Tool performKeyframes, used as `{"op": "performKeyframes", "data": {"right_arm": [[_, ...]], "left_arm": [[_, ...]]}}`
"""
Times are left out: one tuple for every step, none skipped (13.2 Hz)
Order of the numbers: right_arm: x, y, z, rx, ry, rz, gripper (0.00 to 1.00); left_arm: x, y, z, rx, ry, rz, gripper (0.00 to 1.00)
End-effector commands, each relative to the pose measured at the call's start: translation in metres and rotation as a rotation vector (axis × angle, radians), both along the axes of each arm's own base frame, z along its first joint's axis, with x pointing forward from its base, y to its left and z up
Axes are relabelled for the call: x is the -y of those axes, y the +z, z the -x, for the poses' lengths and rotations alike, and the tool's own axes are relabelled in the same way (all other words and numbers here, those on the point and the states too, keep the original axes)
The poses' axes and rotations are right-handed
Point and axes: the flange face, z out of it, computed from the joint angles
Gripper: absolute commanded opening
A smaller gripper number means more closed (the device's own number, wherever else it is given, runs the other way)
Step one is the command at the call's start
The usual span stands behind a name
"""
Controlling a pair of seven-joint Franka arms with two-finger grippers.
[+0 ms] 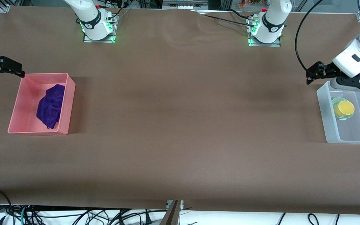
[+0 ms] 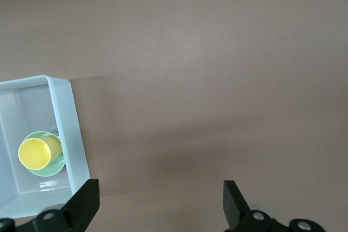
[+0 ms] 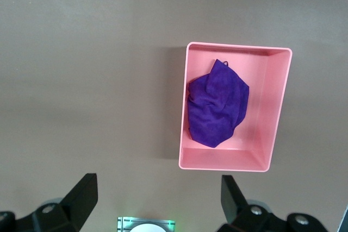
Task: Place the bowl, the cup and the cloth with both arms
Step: 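Open the left gripper and raise it away from the clear bin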
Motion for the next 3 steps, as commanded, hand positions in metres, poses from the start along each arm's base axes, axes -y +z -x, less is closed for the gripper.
{"op": "performKeyframes", "data": {"right_arm": [[-0.0022,0.0044,0.0007,0.013,-0.012,0.008,1.0],[-0.0022,0.0044,0.0007,0.013,-0.012,0.008,1.0],[-0.0022,0.0044,0.0007,0.013,-0.012,0.008,1.0]], "left_arm": [[0.0032,-0.006,0.0134,0.013,0.025,0.024,1.0],[0.0024,-0.0061,0.0135,0.012,0.026,0.024,1.0],[0.0032,-0.006,0.0136,0.007,0.028,0.024,1.0]]}}
